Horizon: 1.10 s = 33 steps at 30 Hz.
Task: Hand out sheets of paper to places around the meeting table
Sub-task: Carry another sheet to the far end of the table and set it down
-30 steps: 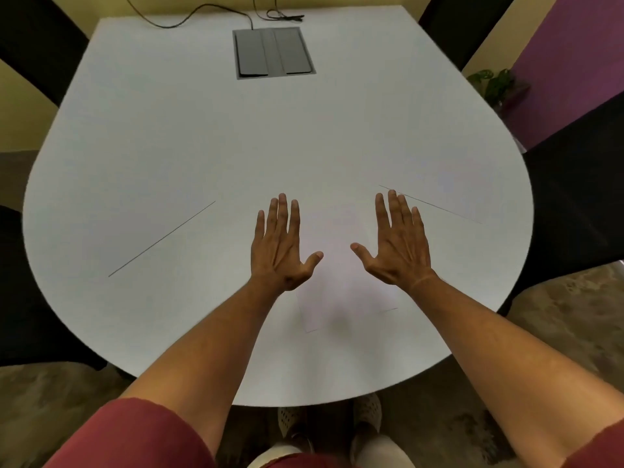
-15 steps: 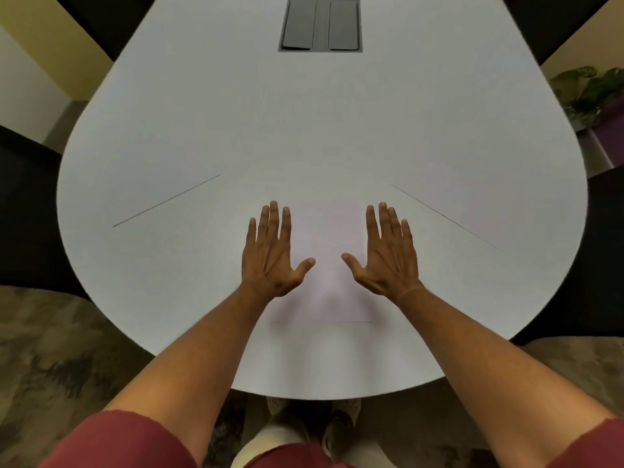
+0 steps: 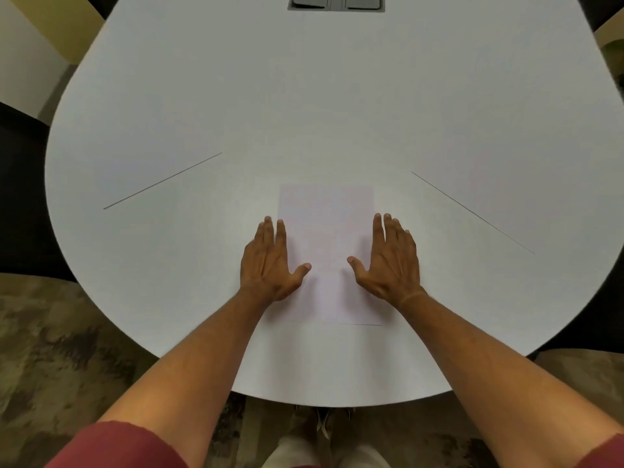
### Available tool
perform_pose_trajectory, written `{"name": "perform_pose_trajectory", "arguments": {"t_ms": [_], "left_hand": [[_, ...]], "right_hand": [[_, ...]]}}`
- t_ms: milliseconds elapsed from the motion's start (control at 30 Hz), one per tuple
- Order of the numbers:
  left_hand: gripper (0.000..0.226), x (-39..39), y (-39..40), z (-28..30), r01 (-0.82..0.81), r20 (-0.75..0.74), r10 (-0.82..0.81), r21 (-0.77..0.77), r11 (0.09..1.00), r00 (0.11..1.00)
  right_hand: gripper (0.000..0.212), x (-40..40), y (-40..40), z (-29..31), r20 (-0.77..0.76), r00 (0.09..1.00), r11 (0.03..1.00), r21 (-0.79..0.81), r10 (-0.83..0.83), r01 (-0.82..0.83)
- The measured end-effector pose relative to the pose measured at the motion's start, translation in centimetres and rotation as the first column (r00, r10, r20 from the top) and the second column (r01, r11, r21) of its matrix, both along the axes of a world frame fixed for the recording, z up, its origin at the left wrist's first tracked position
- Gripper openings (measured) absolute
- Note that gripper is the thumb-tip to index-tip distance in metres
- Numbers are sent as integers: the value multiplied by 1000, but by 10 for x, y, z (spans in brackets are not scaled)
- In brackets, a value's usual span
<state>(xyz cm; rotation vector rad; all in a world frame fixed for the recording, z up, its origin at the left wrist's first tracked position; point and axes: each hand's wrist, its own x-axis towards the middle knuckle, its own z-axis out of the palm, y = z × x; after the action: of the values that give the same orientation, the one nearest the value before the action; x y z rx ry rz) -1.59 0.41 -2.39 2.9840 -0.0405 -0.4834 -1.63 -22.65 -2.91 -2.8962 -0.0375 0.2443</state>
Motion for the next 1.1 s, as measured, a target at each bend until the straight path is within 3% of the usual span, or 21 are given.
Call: {"name": "perform_pose_trajectory", "arguments": {"t_ms": [200, 367, 767, 933, 1100], "left_hand": [[74, 15, -5, -8, -273, -17, 276, -209, 939, 961], [54, 27, -12, -7, -434, -97, 425, -308, 847, 900], [54, 30, -7, -8, -471, -83, 483, -413, 780, 872], [34, 34, -6, -9, -454, -3, 516, -481, 750, 856], [21, 46, -2, -12, -514, -81, 590, -595, 618, 804]], "right_hand": [[73, 8, 15, -6, -122, 961, 959, 116, -247, 260], [53, 15, 21, -7, -233, 918, 879, 290, -320, 380], [58, 17, 25, 0, -267, 895, 854, 293, -359, 430], [60, 16, 26, 1, -259, 897, 854, 298, -358, 426], [60, 15, 24, 0, -254, 900, 848, 317, -355, 424]]}}
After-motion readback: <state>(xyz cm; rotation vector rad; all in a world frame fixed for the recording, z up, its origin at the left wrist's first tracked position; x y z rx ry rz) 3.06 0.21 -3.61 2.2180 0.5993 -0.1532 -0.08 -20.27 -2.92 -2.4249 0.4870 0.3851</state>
